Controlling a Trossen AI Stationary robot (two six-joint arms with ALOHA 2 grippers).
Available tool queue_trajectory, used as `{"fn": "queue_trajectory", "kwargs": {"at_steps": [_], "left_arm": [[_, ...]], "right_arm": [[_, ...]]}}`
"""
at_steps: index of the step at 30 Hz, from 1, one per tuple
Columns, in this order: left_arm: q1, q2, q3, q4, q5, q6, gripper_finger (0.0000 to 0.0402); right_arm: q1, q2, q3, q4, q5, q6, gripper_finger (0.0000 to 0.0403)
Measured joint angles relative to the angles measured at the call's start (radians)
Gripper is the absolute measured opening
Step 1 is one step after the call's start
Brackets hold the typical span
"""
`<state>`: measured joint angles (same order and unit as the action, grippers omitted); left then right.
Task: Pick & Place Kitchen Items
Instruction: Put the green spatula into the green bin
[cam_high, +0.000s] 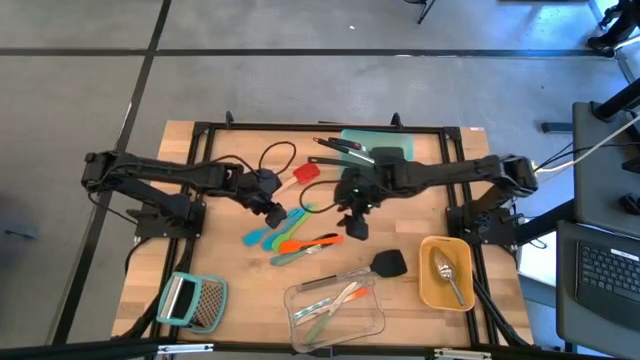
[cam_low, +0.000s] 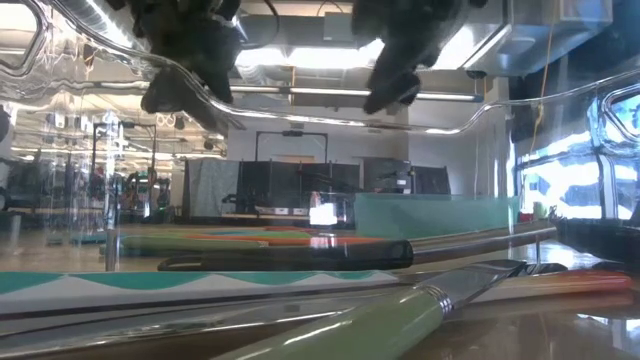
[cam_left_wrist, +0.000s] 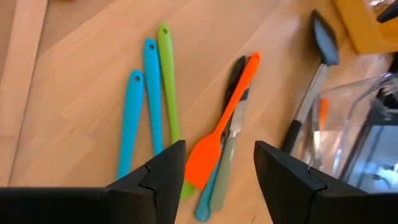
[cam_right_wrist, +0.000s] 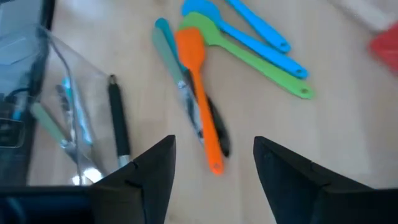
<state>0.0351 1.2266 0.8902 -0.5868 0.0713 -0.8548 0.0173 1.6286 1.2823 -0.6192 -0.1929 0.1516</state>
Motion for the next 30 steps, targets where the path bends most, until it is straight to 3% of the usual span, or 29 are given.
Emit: {"fn": "queue_trajectory", "kwargs": {"at_steps": [3, 8, 21, 30], "left_arm": [[-0.023, 0.0, -0.011, 0.004, -0.033, -0.006, 0.0184], [-0.063, 0.0, -0.051, 0.005, -0.127, -0.048, 0.0184], [-0.108, 0.0, -0.153, 0.11, -0.14, -0.127, 0.0184], [-0.145, 0.0, -0.153, 0.119, -0.165, -0.122, 0.0184]], "right_arm": [[-0.012, 0.05, 0.0, 0.038, -0.06, -0.002, 0.0217], [-0.016, 0.14, 0.026, 0.093, -0.071, -0.02, 0.0217], [-0.021, 0.309, 0.287, 0.061, -0.04, -0.14, 0.0217], [-0.062, 0.422, 0.33, 0.033, -0.025, -0.159, 0.0217]]}}
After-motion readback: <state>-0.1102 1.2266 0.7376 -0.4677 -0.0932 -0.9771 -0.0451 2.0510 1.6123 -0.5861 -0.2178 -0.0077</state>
